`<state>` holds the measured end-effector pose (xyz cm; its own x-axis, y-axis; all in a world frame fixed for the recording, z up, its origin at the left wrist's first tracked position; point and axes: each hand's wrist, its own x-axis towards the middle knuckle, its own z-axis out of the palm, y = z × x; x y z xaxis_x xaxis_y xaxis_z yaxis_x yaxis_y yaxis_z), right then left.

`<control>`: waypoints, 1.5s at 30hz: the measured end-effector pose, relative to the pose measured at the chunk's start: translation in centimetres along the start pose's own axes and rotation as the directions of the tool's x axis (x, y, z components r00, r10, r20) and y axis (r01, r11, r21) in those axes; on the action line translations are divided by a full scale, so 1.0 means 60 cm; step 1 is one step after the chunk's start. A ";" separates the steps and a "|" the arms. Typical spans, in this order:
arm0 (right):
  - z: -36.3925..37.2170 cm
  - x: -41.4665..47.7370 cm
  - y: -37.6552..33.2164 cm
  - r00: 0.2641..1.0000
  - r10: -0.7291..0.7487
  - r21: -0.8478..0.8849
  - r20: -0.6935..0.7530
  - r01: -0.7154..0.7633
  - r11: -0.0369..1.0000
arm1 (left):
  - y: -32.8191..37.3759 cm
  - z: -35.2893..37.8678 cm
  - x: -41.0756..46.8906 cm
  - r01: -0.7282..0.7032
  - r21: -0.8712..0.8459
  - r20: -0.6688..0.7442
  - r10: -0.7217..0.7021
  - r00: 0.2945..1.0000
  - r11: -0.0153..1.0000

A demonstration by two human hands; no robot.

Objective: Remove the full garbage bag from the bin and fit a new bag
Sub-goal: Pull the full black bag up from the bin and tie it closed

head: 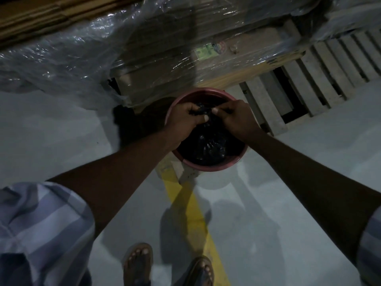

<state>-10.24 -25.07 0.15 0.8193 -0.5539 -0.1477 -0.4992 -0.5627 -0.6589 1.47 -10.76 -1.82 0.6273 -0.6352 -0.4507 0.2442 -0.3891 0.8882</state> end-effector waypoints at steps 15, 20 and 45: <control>0.016 -0.006 0.007 0.973 0.230 0.135 -0.027 -0.225 0.965 | -0.026 -0.021 0.019 -0.024 0.170 0.004 0.024 1.000 0.985; 0.014 -0.012 -0.004 0.992 0.123 0.147 0.020 -0.125 0.981 | -0.019 -0.020 0.019 0.005 0.134 0.012 -0.006 1.000 0.991; 0.021 -0.033 -0.030 0.955 -0.180 0.100 -0.237 0.208 0.973 | 0.000 -0.003 0.018 0.171 -0.231 0.181 -0.130 0.975 0.958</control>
<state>-10.62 -22.17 0.67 0.8055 -0.5727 0.1523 -0.2869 -0.6018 -0.7453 2.30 -11.35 -2.28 0.4460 -0.6890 -0.5713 0.5119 -0.3272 0.7943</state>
